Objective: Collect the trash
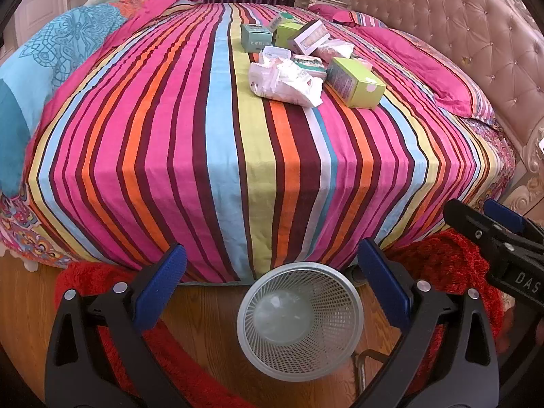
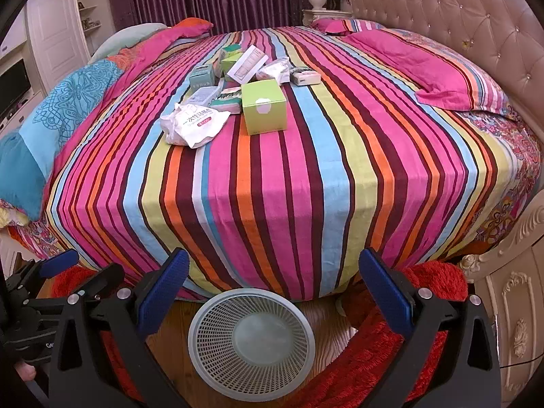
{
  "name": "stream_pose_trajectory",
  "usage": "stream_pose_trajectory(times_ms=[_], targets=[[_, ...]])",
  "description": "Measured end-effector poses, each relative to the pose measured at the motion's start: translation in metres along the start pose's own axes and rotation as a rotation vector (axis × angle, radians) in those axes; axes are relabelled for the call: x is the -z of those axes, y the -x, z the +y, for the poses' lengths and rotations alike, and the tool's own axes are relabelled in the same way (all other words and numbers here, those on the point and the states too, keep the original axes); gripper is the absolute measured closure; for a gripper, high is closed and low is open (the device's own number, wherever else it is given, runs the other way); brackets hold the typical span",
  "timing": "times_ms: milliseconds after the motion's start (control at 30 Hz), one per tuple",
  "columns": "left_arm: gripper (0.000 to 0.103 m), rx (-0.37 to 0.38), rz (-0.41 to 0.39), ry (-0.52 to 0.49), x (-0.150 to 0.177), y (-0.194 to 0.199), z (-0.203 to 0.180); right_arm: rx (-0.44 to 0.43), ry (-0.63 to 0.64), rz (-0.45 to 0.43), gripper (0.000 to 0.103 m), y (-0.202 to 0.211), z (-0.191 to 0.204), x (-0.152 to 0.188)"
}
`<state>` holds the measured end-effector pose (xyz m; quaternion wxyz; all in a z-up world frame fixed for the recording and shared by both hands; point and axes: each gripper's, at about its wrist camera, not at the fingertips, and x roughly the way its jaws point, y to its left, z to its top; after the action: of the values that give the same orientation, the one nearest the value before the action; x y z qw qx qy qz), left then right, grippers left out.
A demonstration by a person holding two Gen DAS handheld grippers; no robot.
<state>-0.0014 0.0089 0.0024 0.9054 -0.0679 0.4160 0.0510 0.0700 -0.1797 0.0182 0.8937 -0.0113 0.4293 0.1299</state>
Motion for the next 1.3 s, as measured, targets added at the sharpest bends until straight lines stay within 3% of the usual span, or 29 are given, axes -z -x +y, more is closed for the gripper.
stream_pose_trajectory(times_ms=[233, 533, 900, 1300], targets=[[0.006, -0.009, 0.075, 0.017, 0.004, -0.012, 0.005, 0.006, -0.010, 0.026, 0.007, -0.009, -0.003, 0.002], [0.006, -0.020, 0.096, 0.031, 0.001, -0.024, 0.013, -0.011, -0.003, 0.013, 0.007, -0.018, -0.003, -0.003], [0.006, -0.029, 0.093, 0.075, -0.032, -0.043, 0.026, -0.043, -0.023, 0.026, 0.007, -0.046, -0.013, -0.026], [0.006, 0.017, 0.076, 0.106, -0.068, -0.068, 0.024, -0.071, -0.026, 0.026, 0.007, -0.065, -0.018, -0.052]])
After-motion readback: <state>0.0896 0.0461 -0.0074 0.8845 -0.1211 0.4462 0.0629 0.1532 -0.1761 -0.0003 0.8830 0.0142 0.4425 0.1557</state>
